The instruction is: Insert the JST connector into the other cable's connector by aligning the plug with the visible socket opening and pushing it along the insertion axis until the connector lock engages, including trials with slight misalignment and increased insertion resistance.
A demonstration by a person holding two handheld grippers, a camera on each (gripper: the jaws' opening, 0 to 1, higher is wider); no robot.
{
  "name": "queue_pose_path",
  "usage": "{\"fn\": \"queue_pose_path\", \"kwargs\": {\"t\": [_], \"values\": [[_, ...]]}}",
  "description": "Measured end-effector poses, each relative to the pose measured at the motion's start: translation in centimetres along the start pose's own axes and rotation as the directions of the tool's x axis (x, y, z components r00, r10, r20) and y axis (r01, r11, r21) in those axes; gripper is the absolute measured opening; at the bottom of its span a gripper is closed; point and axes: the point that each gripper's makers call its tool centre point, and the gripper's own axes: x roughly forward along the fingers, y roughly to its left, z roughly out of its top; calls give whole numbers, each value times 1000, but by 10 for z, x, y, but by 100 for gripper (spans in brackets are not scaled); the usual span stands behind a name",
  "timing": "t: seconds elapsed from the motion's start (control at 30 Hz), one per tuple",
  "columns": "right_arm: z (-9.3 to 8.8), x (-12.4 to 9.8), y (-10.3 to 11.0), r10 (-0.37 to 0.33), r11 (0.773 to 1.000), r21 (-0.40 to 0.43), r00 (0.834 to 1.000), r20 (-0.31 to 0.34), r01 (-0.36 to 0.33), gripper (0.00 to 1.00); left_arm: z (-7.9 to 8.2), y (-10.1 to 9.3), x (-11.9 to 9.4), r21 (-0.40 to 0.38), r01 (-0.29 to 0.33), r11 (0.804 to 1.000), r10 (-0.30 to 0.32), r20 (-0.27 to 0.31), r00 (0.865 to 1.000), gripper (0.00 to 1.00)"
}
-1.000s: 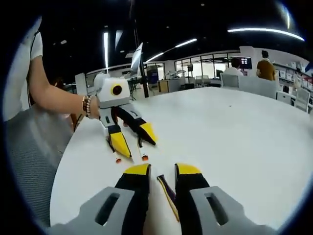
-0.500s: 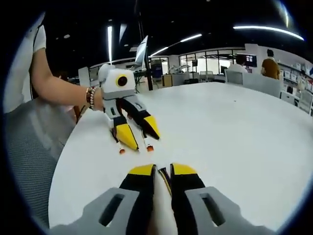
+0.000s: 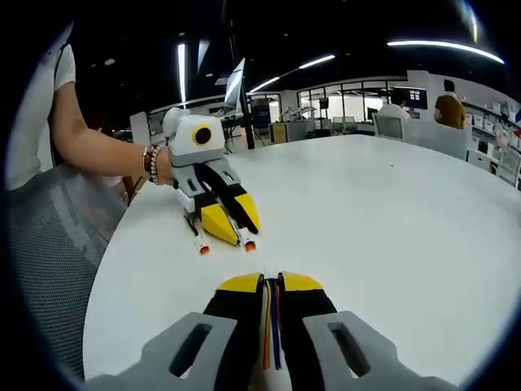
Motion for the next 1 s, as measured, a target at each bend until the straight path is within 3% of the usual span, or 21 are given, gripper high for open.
{"fn": "queue_pose_path", "kwargs": {"t": [0.2, 0.33, 0.53, 0.7, 1.0], "values": [[1, -3, 7, 28, 999, -33, 999, -20, -29, 5, -2, -9, -3, 42, 38, 998, -37, -35, 999, 0], [12, -7, 15, 68, 995, -66, 998, -16, -69, 4, -1, -14, -5, 65, 62, 996, -58, -58, 997, 0], [26, -8, 31, 123, 983, -136, 992, -22, -125, 4, 11, -21, -9, 91, 102, 991, -98, -52, 994, 0], [26, -3, 39, 133, 972, -185, 989, -62, -142, 4, 20, -31, -9, 120, 149, 982, -143, -56, 988, 0], [21, -3, 38, 140, 970, -187, 986, -90, -155, 4, 19, -35, -4, 137, 174, 975, -165, -73, 984, 0]]}}
